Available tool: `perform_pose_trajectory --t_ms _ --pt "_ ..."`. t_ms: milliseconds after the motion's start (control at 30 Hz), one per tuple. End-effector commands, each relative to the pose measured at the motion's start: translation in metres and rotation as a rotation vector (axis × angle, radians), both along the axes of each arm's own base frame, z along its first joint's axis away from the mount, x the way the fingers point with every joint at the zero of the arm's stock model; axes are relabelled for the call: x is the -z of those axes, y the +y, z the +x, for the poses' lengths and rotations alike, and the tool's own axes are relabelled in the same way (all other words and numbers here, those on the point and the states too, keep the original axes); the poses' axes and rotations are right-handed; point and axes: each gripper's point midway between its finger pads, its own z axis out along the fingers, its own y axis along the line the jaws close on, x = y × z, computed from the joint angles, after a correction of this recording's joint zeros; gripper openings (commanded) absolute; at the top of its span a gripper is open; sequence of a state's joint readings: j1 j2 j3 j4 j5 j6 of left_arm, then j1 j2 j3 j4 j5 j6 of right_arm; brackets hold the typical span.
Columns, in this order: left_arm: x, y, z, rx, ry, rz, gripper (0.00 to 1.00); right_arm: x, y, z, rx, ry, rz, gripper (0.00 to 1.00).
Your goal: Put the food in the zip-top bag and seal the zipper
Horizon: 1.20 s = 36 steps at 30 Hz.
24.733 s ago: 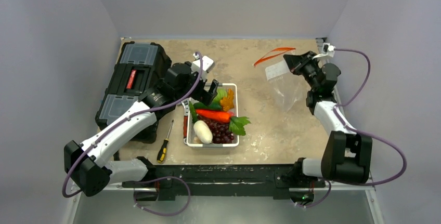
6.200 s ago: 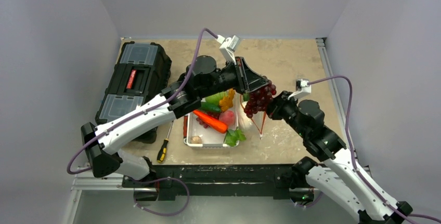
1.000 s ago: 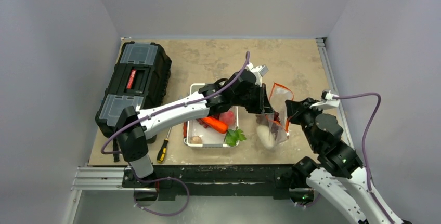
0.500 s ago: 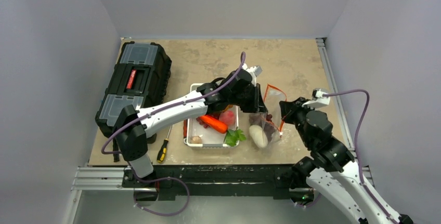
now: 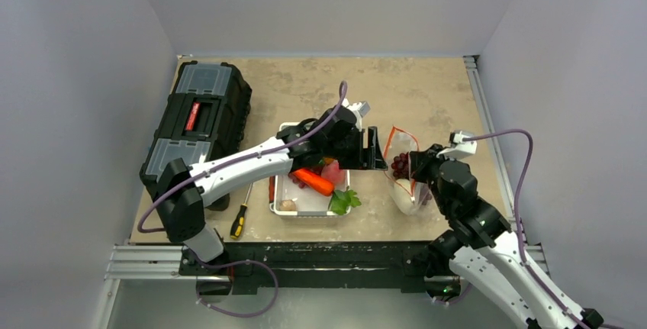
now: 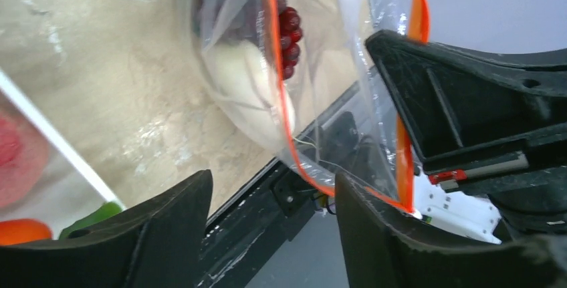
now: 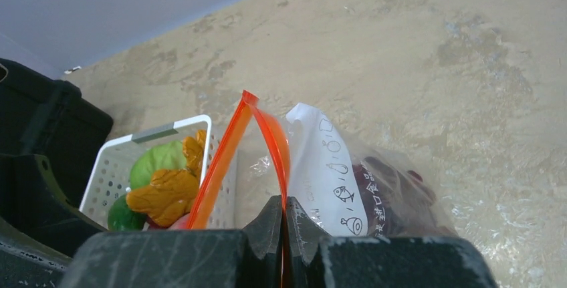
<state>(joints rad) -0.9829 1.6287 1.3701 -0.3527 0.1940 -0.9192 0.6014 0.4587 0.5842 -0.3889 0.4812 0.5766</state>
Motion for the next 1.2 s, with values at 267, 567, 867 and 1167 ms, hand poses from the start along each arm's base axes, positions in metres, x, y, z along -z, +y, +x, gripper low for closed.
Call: perform_pose_trajectory --t_ms 267,567,867,1167 --pt "-0.045 0.105 -0.001 -0.166 -0.233 0.137 0.74 -0.019 -0.007 0.004 0.017 -0.111 -0.009 0.0" --pt "0.017 0.166 -0.011 -0.397 -0.116 0.266 0.86 -0.009 -0.001 0.01 -0.002 -0.103 -0.041 0.0" --pt "0.064 0.161 0.007 -0.733 0.123 0.22 0.86 -0.014 -0.003 0.007 -0.003 -0.14 -0.025 0.0" --pt "0.104 0.169 0.027 -1.01 0.249 0.08 0.85 -0.017 -0.005 0.004 0.001 -0.157 -0.011 0.0"
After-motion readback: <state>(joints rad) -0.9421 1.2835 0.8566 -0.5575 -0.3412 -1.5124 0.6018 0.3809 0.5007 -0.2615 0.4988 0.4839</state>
